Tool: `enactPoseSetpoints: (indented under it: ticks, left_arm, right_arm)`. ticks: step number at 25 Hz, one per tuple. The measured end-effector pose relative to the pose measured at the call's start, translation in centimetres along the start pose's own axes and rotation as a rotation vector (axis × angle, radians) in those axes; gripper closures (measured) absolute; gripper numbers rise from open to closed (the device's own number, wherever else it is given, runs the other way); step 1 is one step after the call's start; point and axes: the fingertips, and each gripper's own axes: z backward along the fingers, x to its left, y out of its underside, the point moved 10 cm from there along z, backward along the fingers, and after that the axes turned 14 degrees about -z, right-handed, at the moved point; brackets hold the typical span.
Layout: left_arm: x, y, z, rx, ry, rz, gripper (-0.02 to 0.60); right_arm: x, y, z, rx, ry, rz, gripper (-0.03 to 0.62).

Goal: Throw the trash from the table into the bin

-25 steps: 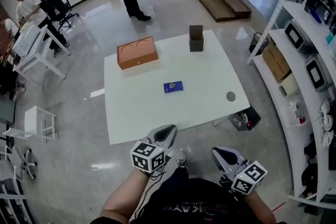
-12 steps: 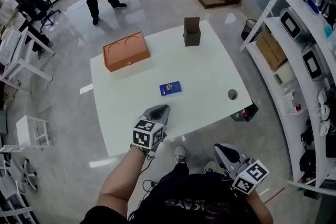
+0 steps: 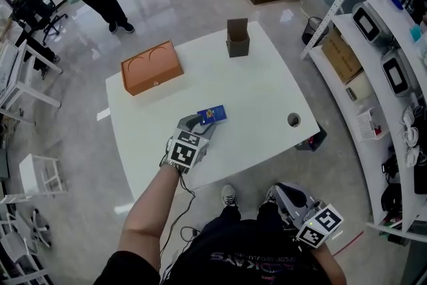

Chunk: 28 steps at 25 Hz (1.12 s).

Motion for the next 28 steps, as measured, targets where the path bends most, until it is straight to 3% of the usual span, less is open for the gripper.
enactPoseSetpoints:
  ticks: [6, 14, 21, 28]
  left_arm:
    - [1.0, 0.2, -3.7, 0.17, 0.074, -0.28, 0.31]
    - [0.9, 0.0, -7.6, 0.285, 0.185, -0.497, 0.308]
    - [0.8, 0.1, -9.4, 0.357, 0.261, -0.556, 0.308]
    - [1.5, -0.1, -10.3, 0.393, 0.36, -0.514, 0.308]
  right_arm:
    - [-0.5, 0.1, -0.3, -0.003, 0.015, -0.022, 0.594]
    - [-1.8, 0.7, 0.3, -0.014, 0.044, -0.058, 0.594]
    - [-2.6, 0.7, 0.6, -0.012, 0.051, -0.079, 0.594]
    - [-3.2, 0.9, 0.6, -0.004, 0.042, -0.099, 0.594]
